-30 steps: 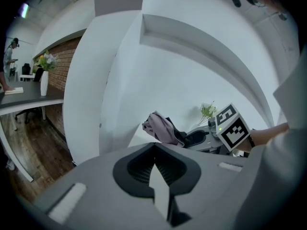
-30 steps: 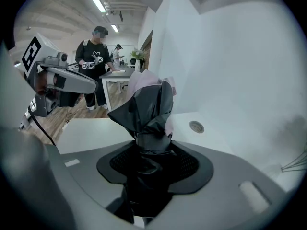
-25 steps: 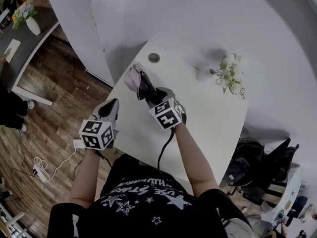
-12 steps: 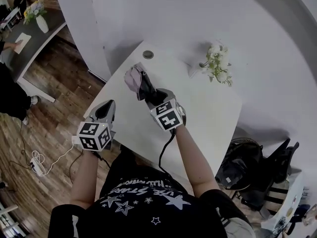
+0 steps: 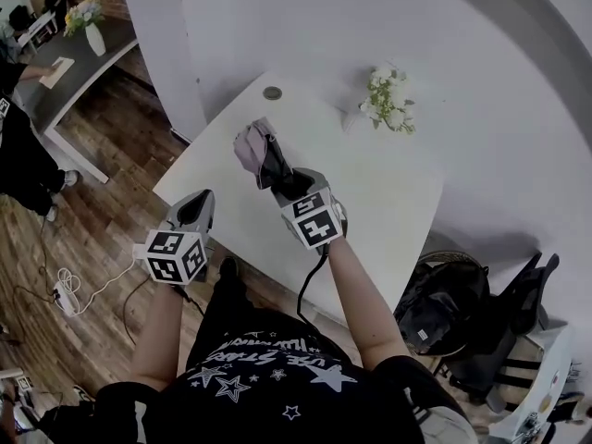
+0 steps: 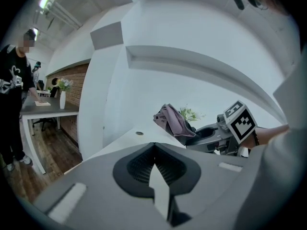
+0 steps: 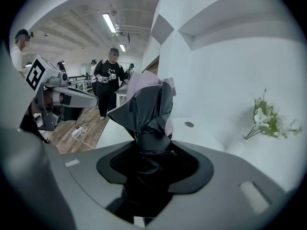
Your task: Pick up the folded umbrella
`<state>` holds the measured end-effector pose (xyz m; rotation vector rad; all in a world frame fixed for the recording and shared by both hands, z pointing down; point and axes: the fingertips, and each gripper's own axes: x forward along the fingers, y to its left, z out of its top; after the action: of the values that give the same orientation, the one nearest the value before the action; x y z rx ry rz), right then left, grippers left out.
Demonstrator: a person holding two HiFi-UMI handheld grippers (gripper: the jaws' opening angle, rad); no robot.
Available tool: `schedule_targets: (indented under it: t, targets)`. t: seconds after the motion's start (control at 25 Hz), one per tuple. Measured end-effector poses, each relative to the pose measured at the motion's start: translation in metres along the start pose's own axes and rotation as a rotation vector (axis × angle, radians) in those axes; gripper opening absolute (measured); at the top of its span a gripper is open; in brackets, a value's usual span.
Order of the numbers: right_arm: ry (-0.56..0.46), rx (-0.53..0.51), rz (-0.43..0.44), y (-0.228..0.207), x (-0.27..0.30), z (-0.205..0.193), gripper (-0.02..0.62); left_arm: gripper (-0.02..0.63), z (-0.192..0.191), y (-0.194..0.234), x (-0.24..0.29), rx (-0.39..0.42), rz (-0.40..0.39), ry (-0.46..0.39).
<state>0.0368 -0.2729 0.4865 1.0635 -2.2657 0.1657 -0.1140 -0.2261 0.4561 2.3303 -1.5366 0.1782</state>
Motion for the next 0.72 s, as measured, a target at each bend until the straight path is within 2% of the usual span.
schedule_targets:
  t: [0.36,0.72]
  targets:
    - [-0.012,0.028,-0.014,0.015,-0.060,-0.037,0.227,0.003,-0.028,-0.050,-0.043,0.009,-0.005,0.010]
    - [0.003,0.047,-0.035,0.016,-0.096,-0.074,0.225,0.003,-0.036,-0.082,-0.065,0.020,-0.003,-0.006]
